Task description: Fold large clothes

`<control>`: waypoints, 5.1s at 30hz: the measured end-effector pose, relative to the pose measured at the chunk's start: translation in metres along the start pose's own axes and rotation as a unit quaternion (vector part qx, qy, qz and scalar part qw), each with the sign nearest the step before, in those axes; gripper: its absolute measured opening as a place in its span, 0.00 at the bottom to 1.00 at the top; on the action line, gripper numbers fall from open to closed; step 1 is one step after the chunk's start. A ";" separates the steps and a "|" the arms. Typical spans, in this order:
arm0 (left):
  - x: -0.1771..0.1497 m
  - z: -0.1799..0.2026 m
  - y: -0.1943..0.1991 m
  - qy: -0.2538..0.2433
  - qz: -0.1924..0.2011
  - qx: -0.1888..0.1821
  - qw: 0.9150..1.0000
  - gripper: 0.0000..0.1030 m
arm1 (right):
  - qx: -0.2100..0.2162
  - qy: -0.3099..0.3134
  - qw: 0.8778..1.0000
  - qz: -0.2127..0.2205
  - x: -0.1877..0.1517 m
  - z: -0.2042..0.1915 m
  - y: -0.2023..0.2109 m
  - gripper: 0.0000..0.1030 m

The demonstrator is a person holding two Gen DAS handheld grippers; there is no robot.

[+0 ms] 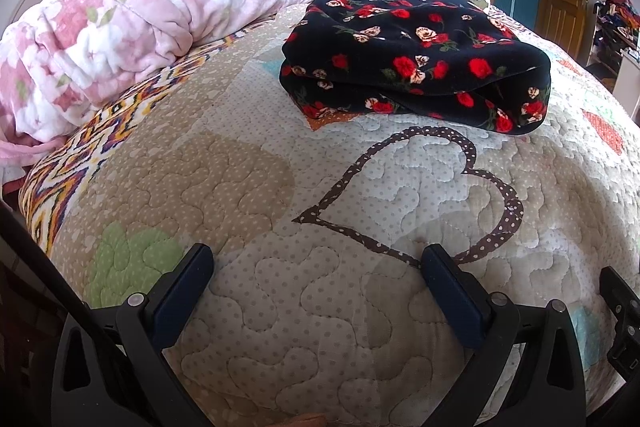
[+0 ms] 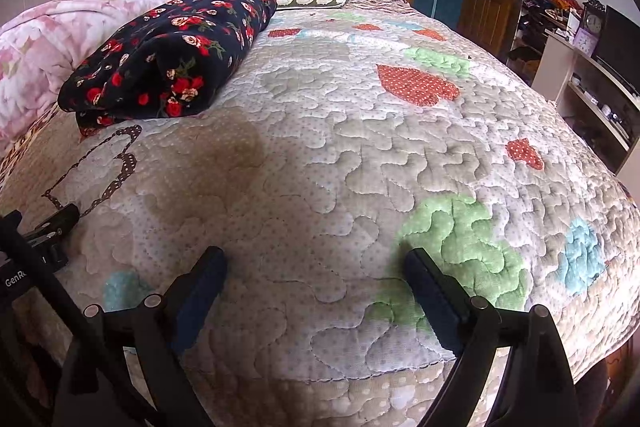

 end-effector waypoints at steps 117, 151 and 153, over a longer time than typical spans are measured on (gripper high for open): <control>-0.001 0.003 -0.001 -0.002 0.002 0.001 1.000 1.00 | -0.006 0.001 1.000 0.002 -0.001 0.001 0.001 0.92; -0.001 0.004 0.000 0.001 0.008 0.005 1.000 1.00 | -0.020 0.009 0.999 -0.023 0.001 -0.001 -0.002 0.94; -0.002 0.005 0.000 0.001 0.008 0.005 1.000 1.00 | -0.020 0.010 0.999 -0.023 0.000 -0.001 -0.001 0.94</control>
Point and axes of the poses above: each gripper's, at about its wrist camera, not at the fingertips, and y roughly against the way its jaws point, z to its right, x to its top, the point moved 1 cm from there along -y, roughly the way its jaws point, and after that the axes turned 4 degrees about -x, right-handed, at the moved point
